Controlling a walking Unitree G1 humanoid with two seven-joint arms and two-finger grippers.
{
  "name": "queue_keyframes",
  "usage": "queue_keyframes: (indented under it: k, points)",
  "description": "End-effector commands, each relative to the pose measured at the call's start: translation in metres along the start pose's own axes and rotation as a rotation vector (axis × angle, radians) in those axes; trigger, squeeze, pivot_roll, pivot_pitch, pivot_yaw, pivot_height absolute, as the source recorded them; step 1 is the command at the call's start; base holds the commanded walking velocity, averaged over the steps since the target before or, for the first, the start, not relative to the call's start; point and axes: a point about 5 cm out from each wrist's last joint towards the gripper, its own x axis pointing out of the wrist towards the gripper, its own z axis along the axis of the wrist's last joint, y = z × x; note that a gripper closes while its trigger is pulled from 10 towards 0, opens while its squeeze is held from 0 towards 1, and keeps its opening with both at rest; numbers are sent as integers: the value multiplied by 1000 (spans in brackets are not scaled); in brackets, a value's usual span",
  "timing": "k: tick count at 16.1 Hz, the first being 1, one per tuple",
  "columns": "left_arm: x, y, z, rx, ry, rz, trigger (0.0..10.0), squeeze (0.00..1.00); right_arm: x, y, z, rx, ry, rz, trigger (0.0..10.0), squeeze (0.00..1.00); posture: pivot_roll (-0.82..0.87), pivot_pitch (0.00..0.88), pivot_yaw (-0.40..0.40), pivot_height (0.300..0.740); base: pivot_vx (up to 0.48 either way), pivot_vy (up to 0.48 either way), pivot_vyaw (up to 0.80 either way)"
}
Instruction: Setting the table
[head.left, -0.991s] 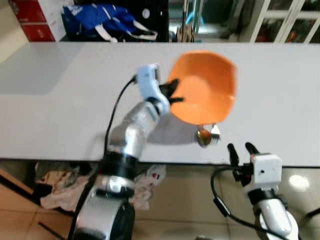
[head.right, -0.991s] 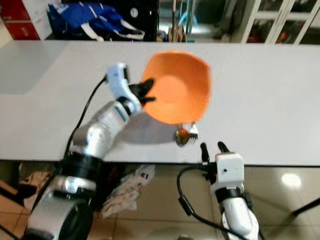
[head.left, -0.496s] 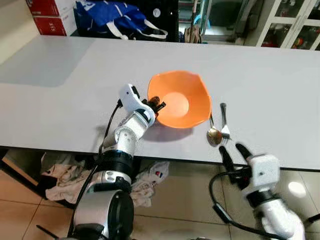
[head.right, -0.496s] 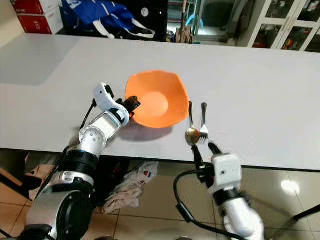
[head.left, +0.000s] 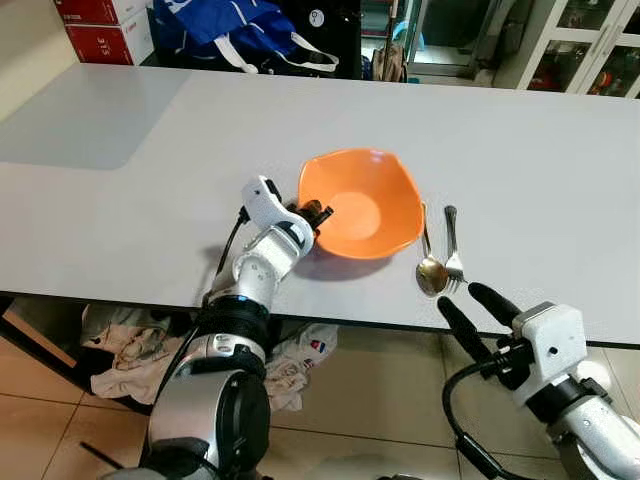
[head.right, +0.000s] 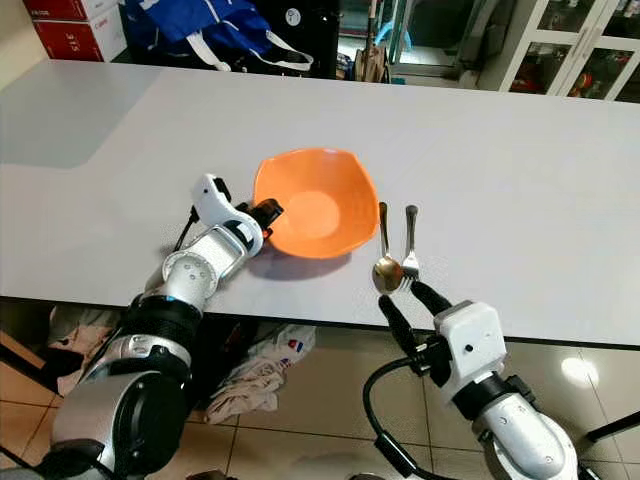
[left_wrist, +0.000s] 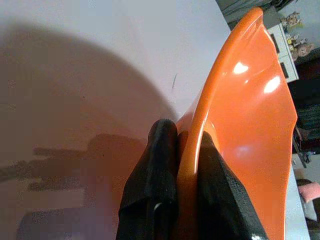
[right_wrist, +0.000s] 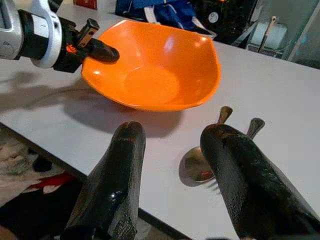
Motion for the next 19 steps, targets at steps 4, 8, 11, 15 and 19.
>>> queue_keyframes:
  k: [4, 8, 11, 15, 19]
  points:
    - [7, -28, -18, -75, 55, -28, 0, 0, 1, -1, 6, 0, -4, 24, 10000, 0, -163, 47, 19, 740, 0, 0, 0]
    - [8, -31, -25, -91, 112, 2, 0, 0, 5, -2, 8, 9, -14, 10, 10000, 0, -163, 48, 23, 740, 0, 0, 0]
    - [10, -38, -29, -102, 155, 2, 0, 0, 5, 6, 7, 30, -13, 16, 10000, 0, -165, 44, 32, 740, 0, 0, 0]
    - [10, -41, -34, -56, 215, 44, 0, 0, 6, 11, 6, 41, -10, 22, 10000, 0, -171, 40, 39, 740, 0, 0, 0]
    - [11, -39, -37, -3, 242, 55, 10000, 0, 4, 19, 8, 54, -13, 32, 10000, 0, -171, 46, 41, 740, 0, 0, 0]
